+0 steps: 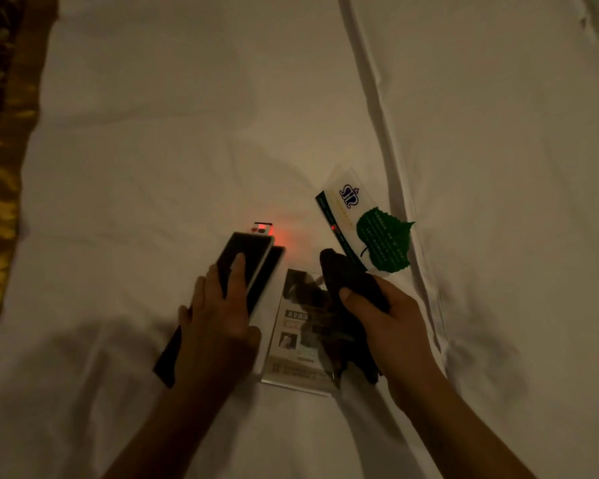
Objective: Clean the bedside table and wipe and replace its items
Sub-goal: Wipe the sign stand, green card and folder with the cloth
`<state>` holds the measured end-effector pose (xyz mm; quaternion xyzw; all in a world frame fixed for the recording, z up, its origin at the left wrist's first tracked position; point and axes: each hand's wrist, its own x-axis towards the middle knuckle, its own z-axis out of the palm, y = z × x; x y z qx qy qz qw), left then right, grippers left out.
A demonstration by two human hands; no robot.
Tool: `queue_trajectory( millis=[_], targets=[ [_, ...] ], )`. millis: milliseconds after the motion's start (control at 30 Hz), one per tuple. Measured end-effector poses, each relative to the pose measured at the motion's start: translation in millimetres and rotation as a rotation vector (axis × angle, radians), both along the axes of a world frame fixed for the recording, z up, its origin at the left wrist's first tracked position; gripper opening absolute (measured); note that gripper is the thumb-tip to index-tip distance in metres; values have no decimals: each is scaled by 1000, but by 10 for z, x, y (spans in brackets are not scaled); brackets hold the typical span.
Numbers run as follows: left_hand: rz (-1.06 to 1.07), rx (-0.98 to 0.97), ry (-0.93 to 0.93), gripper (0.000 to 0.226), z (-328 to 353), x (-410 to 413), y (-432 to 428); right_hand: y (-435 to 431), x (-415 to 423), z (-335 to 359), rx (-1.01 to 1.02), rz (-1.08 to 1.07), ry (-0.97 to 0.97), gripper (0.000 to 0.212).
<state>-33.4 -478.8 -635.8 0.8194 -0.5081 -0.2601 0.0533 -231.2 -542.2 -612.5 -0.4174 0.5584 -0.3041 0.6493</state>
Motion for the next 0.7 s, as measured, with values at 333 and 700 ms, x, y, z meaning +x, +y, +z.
queue_trajectory(
  millis=[333,700],
  targets=[
    [88,121,-313,79,-270,-259,-8,-29,-135,-2,-8,-16,30,33],
    [29,-204,446,79,-60,-330,-1579,-144,-267,29,-55,-61,89,33]
  ],
)
